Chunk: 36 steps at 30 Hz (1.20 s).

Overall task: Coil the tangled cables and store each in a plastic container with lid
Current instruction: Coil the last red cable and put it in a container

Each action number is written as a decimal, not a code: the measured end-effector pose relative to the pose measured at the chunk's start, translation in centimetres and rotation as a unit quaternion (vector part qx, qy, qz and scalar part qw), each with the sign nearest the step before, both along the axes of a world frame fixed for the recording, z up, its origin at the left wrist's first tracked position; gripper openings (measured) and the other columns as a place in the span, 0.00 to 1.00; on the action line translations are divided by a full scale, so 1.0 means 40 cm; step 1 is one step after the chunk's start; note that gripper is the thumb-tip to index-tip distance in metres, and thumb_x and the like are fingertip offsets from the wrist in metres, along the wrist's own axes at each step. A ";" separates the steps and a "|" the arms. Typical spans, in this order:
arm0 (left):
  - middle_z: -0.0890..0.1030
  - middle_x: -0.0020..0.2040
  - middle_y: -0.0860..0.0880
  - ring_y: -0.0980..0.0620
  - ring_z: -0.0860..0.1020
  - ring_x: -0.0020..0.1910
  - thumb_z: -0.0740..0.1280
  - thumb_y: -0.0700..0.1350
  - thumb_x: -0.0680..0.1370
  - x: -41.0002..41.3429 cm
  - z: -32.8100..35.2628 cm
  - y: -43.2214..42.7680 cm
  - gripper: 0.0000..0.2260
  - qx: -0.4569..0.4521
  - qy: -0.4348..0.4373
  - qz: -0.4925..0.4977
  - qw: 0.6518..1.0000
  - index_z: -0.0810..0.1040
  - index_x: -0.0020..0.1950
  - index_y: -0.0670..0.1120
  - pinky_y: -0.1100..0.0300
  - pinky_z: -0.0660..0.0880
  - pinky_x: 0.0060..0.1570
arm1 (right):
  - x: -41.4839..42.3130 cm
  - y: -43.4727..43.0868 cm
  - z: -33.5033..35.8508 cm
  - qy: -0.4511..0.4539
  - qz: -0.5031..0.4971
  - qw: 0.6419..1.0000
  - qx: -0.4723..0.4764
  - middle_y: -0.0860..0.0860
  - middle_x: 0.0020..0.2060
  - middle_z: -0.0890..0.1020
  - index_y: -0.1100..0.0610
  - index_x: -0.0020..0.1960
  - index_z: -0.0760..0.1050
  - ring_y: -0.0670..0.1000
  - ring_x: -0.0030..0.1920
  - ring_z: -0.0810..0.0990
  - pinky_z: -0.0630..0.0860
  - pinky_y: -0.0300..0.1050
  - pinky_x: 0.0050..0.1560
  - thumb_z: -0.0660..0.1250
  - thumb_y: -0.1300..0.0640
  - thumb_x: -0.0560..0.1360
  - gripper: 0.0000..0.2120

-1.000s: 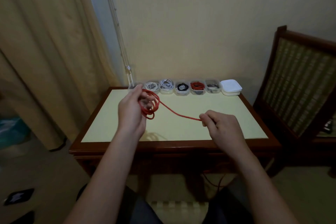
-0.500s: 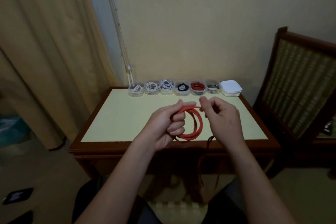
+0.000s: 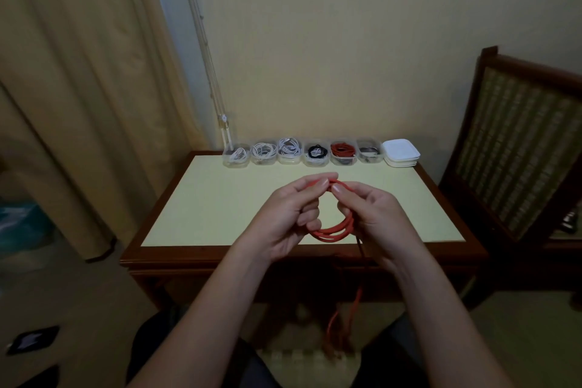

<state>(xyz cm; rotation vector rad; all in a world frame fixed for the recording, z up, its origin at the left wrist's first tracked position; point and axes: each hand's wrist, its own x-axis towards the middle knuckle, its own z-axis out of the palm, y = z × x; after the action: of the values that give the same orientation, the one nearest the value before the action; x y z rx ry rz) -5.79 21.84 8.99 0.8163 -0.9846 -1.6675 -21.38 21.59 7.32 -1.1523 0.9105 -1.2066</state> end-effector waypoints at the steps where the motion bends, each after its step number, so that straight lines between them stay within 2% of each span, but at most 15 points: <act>1: 0.58 0.27 0.53 0.60 0.57 0.21 0.67 0.44 0.78 -0.001 0.001 -0.001 0.15 0.000 0.006 -0.005 1.000 0.79 0.63 0.41 0.67 0.61 0.22 | 0.005 -0.001 -0.001 0.016 -0.012 1.000 -0.011 0.47 0.28 0.70 0.58 0.54 0.84 0.45 0.29 0.63 0.58 0.43 0.33 0.71 0.52 0.78 0.11; 6: 0.57 0.25 0.53 0.60 0.55 0.19 0.62 0.52 0.81 -0.008 0.006 -0.005 0.16 0.048 0.062 -0.022 0.997 0.82 0.59 0.43 0.66 0.55 0.20 | 0.011 -0.004 0.000 0.137 -0.056 0.984 -0.095 0.40 0.26 0.73 0.55 0.54 0.84 0.39 0.30 0.68 0.65 0.33 0.33 0.66 0.50 0.81 0.10; 9: 0.58 0.24 0.54 0.59 0.55 0.18 0.60 0.50 0.83 -0.007 0.008 -0.008 0.15 0.074 0.084 -0.012 0.994 0.82 0.58 0.42 0.66 0.54 0.19 | 0.011 -0.004 0.003 0.149 -0.050 0.982 -0.104 0.39 0.26 0.74 0.55 0.54 0.83 0.39 0.30 0.69 0.65 0.32 0.32 0.66 0.50 0.82 0.11; 12: 0.57 0.22 0.55 0.59 0.55 0.16 0.64 0.46 0.80 -0.006 0.012 -0.009 0.11 0.086 0.091 0.009 0.992 0.82 0.55 0.42 0.67 0.52 0.16 | 0.015 -0.006 0.006 0.130 -0.045 0.986 -0.093 0.42 0.27 0.74 0.54 0.52 0.84 0.40 0.29 0.68 0.64 0.34 0.31 0.66 0.48 0.81 0.12; 16: 0.57 0.22 0.55 0.59 0.55 0.15 0.65 0.44 0.77 0.025 0.030 -0.017 0.10 0.097 0.153 0.033 0.983 0.84 0.50 0.42 0.67 0.50 0.15 | 0.001 -0.012 0.007 0.113 -0.092 0.986 -0.078 0.44 0.31 0.78 0.54 0.51 0.82 0.41 0.30 0.70 0.66 0.34 0.30 0.67 0.45 0.80 0.12; 19: 0.58 0.22 0.54 0.58 0.55 0.15 0.64 0.44 0.79 0.065 0.046 -0.027 0.10 0.103 0.216 0.072 0.968 0.83 0.52 0.42 0.67 0.50 0.15 | -0.034 -0.017 0.005 0.161 -0.090 0.979 -0.085 0.46 0.32 0.77 0.54 0.50 0.82 0.42 0.31 0.70 0.67 0.35 0.33 0.69 0.45 0.79 0.12; 24: 0.59 0.22 0.54 0.57 0.57 0.15 0.61 0.43 0.82 0.135 0.066 -0.044 0.11 0.089 0.298 0.124 0.942 0.81 0.50 0.41 0.66 0.51 0.15 | -0.089 -0.029 -0.022 0.217 -0.106 0.967 -0.086 0.45 0.29 0.71 0.54 0.48 0.82 0.39 0.29 0.68 0.67 0.28 0.31 0.70 0.49 0.79 0.09; 27: 0.61 0.23 0.54 0.57 0.57 0.17 0.62 0.41 0.78 0.175 0.069 -0.050 0.10 0.077 0.346 0.152 0.923 0.80 0.53 0.40 0.65 0.53 0.16 | -0.118 -0.040 -0.056 0.239 -0.121 0.961 -0.067 0.45 0.29 0.71 0.53 0.48 0.82 0.40 0.28 0.68 0.66 0.30 0.30 0.70 0.49 0.79 0.08; 29: 0.61 0.25 0.54 0.57 0.57 0.18 0.60 0.42 0.79 0.198 0.069 -0.051 0.12 0.071 0.361 0.184 0.911 0.80 0.55 0.40 0.66 0.54 0.18 | -0.135 -0.045 -0.080 0.236 -0.137 0.960 -0.054 0.47 0.30 0.72 0.54 0.48 0.82 0.41 0.29 0.68 0.67 0.33 0.31 0.70 0.50 0.79 0.08; 32: 0.63 0.28 0.54 0.58 0.58 0.21 0.57 0.41 0.81 0.207 0.067 -0.052 0.13 0.067 0.329 0.243 0.910 0.78 0.60 0.40 0.66 0.56 0.20 | -0.139 -0.049 -0.108 0.272 -0.158 0.946 -0.074 0.46 0.31 0.78 0.54 0.44 0.82 0.43 0.32 0.72 0.69 0.37 0.35 0.71 0.51 0.78 0.07; 34: 0.65 0.29 0.53 0.58 0.60 0.22 0.57 0.39 0.82 0.194 0.063 -0.056 0.13 0.049 0.261 0.288 0.920 0.77 0.62 0.39 0.66 0.58 0.22 | -0.128 -0.050 -0.116 0.333 -0.170 0.923 -0.096 0.45 0.33 0.80 0.52 0.42 0.82 0.43 0.35 0.75 0.71 0.39 0.38 0.72 0.51 0.78 0.08; 36: 0.69 0.30 0.52 0.57 0.64 0.24 0.59 0.39 0.83 0.169 0.058 -0.058 0.11 0.011 0.171 0.337 0.926 0.77 0.62 0.38 0.66 0.61 0.23 | -0.112 -0.047 -0.116 0.395 -0.169 0.893 -0.138 0.45 0.34 0.82 0.52 0.40 0.82 0.41 0.37 0.77 0.69 0.35 0.39 0.72 0.52 0.77 0.09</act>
<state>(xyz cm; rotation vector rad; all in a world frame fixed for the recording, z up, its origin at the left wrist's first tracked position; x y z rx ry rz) 0.97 19.53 11.31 0.7351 -0.3706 -1.1591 -25.86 19.71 2.69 -1.8303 1.6386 -1.1623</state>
